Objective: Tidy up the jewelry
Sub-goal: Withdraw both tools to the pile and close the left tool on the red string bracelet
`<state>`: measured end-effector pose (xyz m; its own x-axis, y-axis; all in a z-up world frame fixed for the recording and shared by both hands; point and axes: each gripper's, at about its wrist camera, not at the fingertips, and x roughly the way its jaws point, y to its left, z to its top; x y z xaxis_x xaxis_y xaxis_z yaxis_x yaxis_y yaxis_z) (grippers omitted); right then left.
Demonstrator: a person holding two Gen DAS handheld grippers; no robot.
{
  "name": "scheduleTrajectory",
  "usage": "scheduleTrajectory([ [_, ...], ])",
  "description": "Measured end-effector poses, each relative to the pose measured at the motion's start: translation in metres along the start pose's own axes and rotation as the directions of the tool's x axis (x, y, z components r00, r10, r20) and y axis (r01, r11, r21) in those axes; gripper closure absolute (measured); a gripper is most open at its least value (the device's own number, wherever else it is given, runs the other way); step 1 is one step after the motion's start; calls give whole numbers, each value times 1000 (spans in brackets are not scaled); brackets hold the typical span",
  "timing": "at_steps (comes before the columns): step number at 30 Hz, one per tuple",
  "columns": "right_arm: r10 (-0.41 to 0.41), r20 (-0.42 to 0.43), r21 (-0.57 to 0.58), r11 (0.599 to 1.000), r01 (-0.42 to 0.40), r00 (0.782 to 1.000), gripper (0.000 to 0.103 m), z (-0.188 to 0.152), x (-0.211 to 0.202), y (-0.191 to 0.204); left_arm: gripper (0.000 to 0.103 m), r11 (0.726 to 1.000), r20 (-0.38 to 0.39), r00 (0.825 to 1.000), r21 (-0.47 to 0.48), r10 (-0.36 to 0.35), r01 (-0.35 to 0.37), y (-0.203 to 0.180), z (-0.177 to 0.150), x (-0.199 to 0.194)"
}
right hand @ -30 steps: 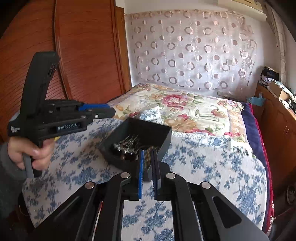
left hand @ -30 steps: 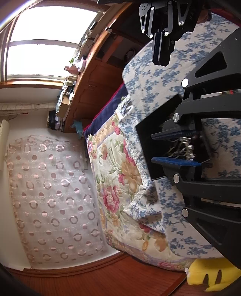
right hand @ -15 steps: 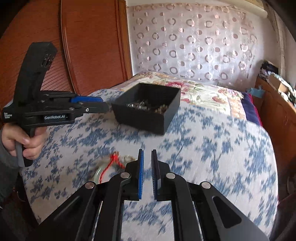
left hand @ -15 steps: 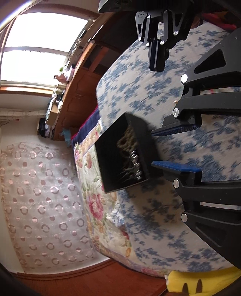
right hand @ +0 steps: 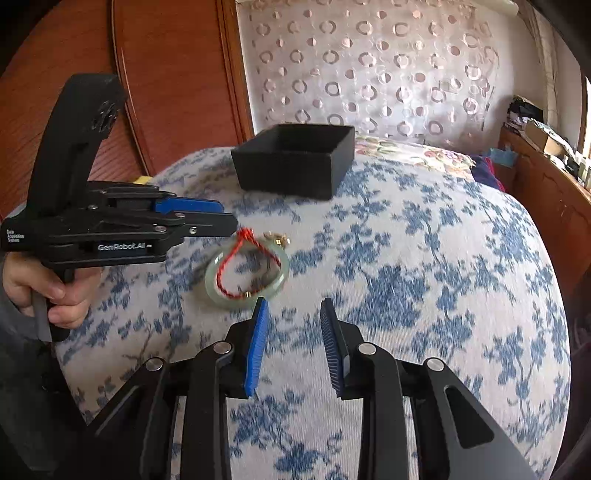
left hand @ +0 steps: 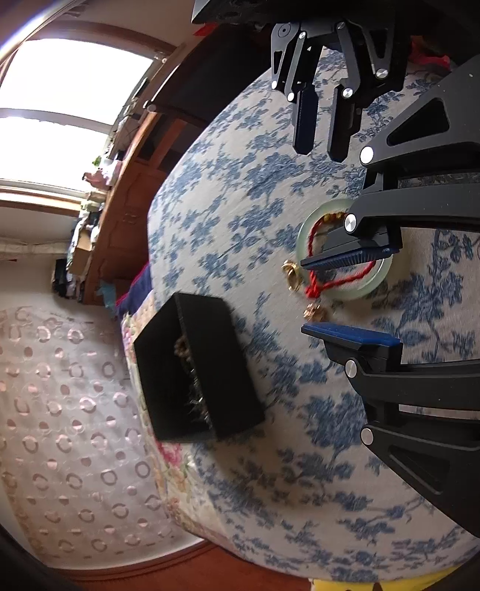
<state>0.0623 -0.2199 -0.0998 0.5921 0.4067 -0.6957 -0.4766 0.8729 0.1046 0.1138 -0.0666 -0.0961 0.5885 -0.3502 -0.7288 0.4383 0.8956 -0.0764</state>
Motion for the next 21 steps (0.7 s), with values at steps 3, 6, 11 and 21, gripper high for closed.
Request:
scheduleTrajectory([
  [3, -3, -3, 4, 1000, 3, 1000, 71, -6, -2, -2, 76, 1000, -17, 1000, -5, 1, -1, -3, 0, 7],
  [6, 4, -8, 17, 1000, -4, 1000, 71, -11, -1, -5, 76, 1000, -24, 1000, -7, 5, -5, -5, 2, 11],
  [11, 16, 6, 24, 1000, -16, 1000, 71, -14, -2, -7, 76, 1000, -34, 999, -4, 16, -17, -8, 4, 17],
  [21, 22, 16, 21, 1000, -22, 1000, 71, -15, -3, -5, 96, 1000, -35, 999, -13, 15, -15, -6, 4, 21],
])
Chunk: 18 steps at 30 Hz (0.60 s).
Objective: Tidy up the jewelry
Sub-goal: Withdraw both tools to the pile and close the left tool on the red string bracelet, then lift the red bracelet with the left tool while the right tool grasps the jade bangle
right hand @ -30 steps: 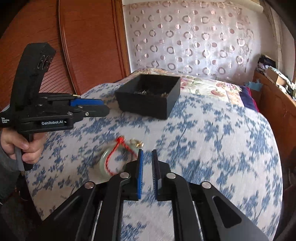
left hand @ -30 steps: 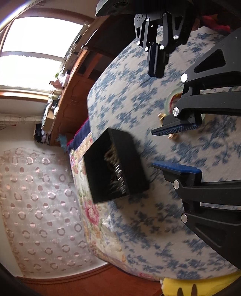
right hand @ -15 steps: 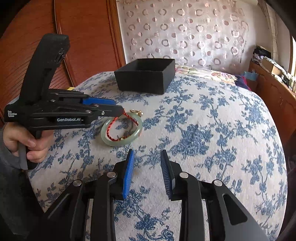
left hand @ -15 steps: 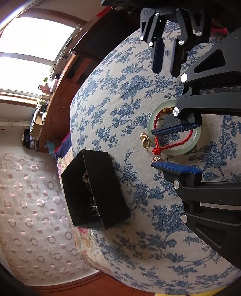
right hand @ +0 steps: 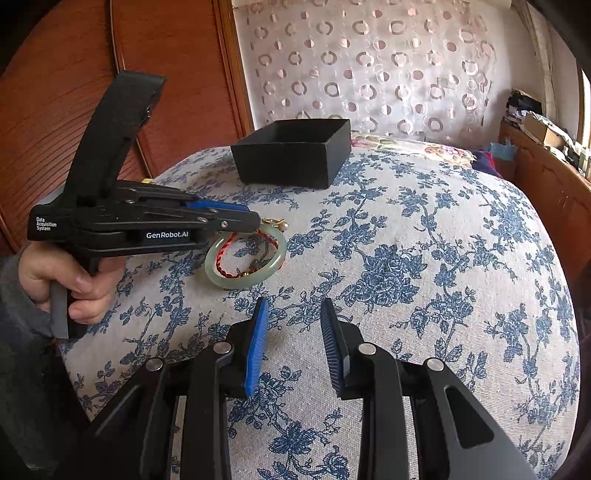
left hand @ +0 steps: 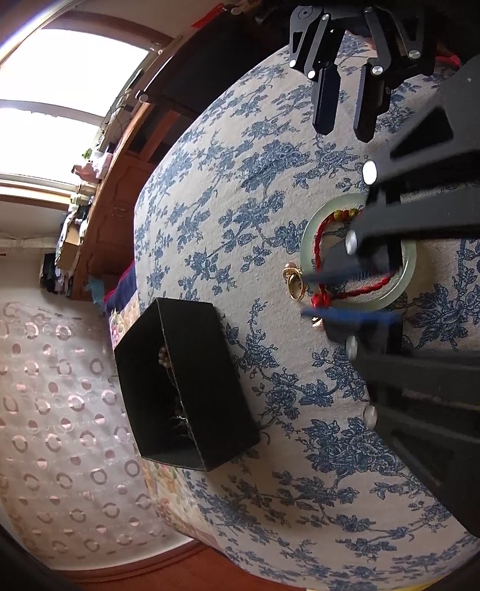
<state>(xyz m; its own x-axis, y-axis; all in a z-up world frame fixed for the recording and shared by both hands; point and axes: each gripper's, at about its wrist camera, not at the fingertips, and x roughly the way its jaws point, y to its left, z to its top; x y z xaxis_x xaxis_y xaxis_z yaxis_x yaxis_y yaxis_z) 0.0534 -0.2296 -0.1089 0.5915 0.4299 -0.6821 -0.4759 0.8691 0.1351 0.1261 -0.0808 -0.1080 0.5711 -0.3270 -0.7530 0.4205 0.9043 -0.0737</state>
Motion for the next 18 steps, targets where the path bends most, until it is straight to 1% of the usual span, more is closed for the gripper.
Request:
scheduleTrajectory([
  [1, 0, -1, -1, 1000, 0, 1000, 71, 0, 0, 0, 98, 1000, 7, 1000, 2, 1, -1, 0, -1, -2],
  [5, -7, -1, -9, 1000, 7, 1000, 71, -1, -1, 1, 98, 1000, 51, 999, -5, 8, -8, 2, -4, -18],
  [11, -31, -14, -28, 999, 30, 999, 71, 3, 1, 6, 98, 999, 120, 993, -34, 9, -5, 9, -11, -52],
  [18, -9, -20, -65, 998, 7, 1000, 71, 24, 10, 13, 98, 998, 159, 987, -64, 14, -4, 18, -21, -73],
])
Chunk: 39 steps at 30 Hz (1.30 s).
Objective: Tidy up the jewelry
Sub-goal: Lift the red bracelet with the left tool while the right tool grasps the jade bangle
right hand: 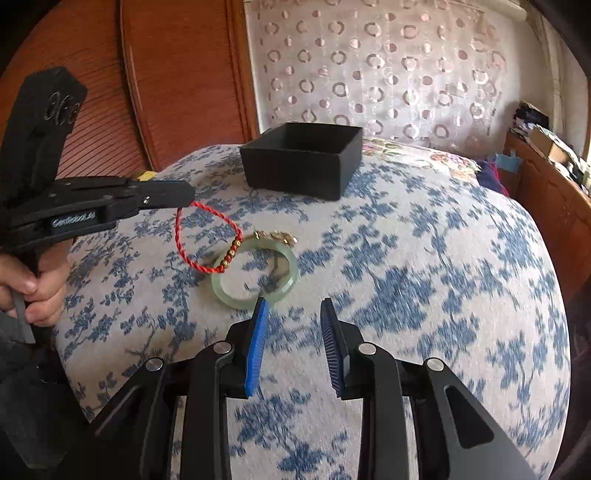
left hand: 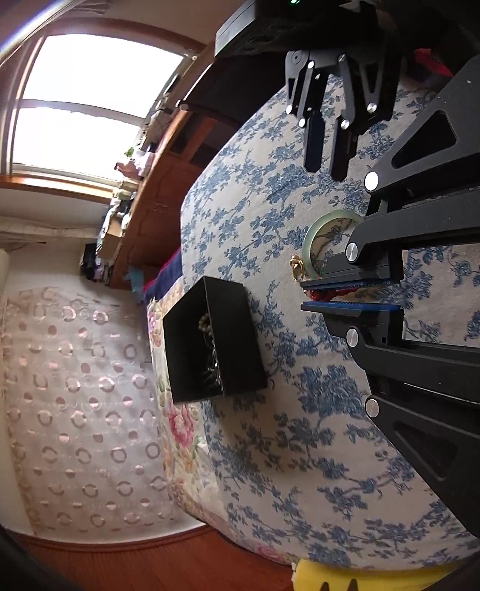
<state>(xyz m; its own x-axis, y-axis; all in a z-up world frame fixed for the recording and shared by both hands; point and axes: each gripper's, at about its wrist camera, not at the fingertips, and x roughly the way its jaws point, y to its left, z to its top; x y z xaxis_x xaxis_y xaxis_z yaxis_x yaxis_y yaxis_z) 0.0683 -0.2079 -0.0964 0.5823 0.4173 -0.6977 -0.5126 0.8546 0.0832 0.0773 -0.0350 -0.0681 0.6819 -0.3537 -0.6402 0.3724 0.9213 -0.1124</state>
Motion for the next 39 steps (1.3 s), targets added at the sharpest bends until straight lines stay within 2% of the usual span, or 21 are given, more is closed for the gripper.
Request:
scheduleTrajectory([
  [12, -14, -94, -83, 997, 6, 995, 71, 34, 47, 3, 98, 1000, 32, 999, -15, 20, -19, 13, -5, -14],
  [20, -21, -133, -116, 993, 5, 991, 77, 38, 63, 7, 98, 999, 40, 999, -22, 30, -29, 17, -5, -19],
  [22, -27, -131, -126, 992, 11, 991, 78, 37, 65, 10, 98, 999, 40, 999, -26, 31, -30, 19, -6, -19],
  [25, -20, -130, -132, 991, 3, 991, 95, 37, 66, 10, 98, 999, 41, 999, -29, 33, -32, 20, -6, -19],
  [33, 4, -97, -155, 988, -19, 995, 95, 30, 51, 20, 98, 998, 47, 998, -33, 50, -48, 24, -6, -22],
  [39, -17, -35, -170, 985, 11, 999, 95, 35, 34, 23, 98, 998, 50, 997, -33, 60, -58, 26, -6, -22],
])
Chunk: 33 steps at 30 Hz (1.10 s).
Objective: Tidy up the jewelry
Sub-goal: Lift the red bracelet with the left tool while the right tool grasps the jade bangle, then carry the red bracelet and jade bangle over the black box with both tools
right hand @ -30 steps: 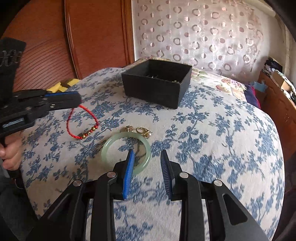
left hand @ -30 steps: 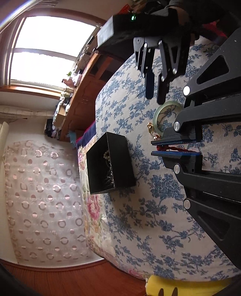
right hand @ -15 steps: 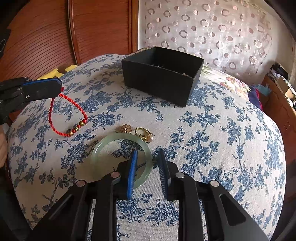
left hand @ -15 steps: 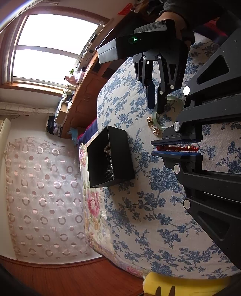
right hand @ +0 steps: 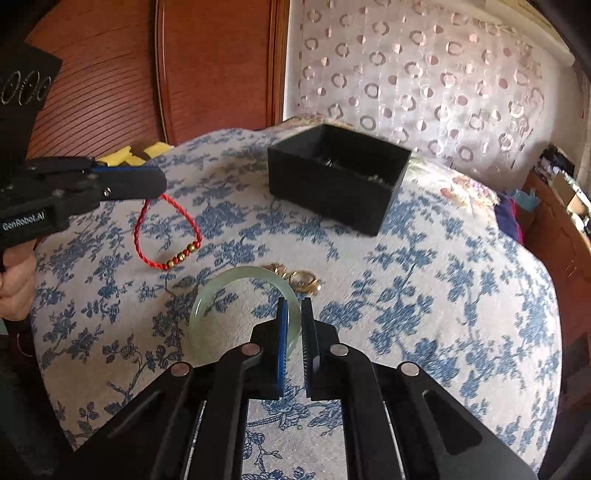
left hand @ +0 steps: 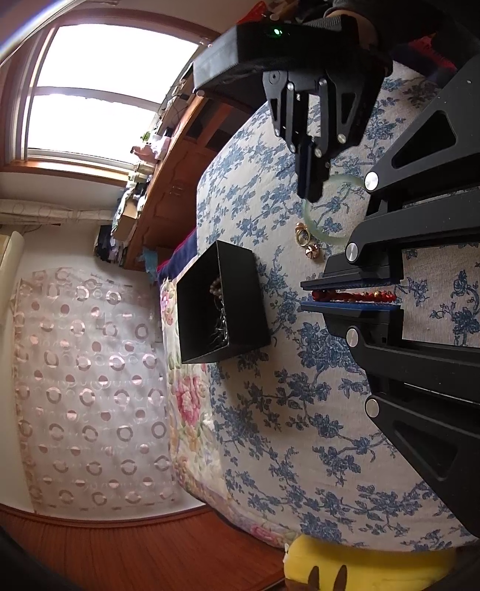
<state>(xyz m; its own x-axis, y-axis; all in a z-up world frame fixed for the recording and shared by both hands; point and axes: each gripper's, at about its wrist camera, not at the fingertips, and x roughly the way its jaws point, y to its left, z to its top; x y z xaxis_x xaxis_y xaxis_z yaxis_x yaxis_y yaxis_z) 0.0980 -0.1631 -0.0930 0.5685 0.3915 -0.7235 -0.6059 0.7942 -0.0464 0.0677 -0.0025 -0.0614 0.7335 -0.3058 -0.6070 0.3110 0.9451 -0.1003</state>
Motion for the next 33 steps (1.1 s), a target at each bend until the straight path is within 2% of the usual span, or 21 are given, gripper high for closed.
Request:
scheduleTrajectory([
  [6, -30, 53, 15, 999, 29, 998, 95, 10, -12, -8, 98, 1000, 1, 1000, 3, 10, -10, 1, 2, 0],
  [20, -49, 136, 20, 999, 47, 989, 95, 65, -15, -45, 98, 999, 5, 999, 19, 31, -31, 6, 32, 21],
  [33, -28, 175, 52, 998, 19, 984, 95, 123, 33, -88, 98, 999, 32, 999, 32, 39, -40, 15, 86, 43],
])
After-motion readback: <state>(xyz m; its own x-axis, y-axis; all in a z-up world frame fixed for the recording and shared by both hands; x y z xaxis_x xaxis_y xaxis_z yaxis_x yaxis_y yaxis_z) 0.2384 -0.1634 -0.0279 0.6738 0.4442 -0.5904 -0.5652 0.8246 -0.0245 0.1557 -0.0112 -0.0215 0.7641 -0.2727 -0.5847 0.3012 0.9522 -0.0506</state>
